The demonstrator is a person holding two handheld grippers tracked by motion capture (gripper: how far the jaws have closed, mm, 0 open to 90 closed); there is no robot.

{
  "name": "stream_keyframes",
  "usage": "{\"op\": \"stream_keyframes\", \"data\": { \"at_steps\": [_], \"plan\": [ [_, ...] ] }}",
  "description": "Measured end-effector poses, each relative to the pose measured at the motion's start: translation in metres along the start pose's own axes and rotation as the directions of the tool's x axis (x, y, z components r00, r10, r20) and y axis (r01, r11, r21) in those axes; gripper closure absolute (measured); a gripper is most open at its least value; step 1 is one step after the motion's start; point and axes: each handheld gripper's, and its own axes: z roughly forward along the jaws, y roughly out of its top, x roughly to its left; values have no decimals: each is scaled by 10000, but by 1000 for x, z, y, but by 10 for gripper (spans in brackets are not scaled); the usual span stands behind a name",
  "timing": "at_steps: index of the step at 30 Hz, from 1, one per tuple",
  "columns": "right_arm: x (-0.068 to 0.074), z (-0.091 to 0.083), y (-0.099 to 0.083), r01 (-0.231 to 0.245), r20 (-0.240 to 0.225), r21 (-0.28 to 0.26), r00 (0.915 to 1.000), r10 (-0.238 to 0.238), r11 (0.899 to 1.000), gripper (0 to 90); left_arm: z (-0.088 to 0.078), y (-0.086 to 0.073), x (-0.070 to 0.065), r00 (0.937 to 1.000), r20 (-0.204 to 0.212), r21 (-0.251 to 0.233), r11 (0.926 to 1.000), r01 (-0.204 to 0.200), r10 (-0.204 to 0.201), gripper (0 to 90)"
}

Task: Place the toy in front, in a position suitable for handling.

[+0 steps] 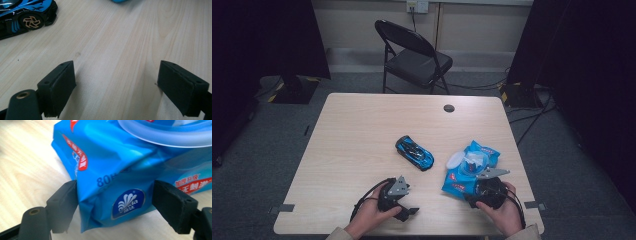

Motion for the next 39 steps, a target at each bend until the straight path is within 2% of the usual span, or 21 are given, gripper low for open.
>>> {"op": "stream_keyframes", "data": {
  "at_steps": [13, 26, 32, 39],
  "plan": [
    [-23, 20, 23, -698, 579, -235, 9958, 710, 9973, 233, -3, -3, 3, 9999, 106, 25, 9999, -130, 130, 143],
    [-48, 50, 58, -1407, 1266, -515, 9811, 1462, 9887, 226, -3, -3, 3, 9999, 106, 18, 9999, -128, 127, 143],
    [-54, 61, 69, -1753, 1553, -728, 9704, 1848, 9818, 219, -3, -3, 2, 9999, 92, 14, 9999, -113, 113, 142],
    [-57, 70, 79, -1885, 1763, -821, 9637, 2004, 9786, 209, -3, -3, 2, 9999, 84, 19, 9999, -117, 117, 142]
  ]
}}
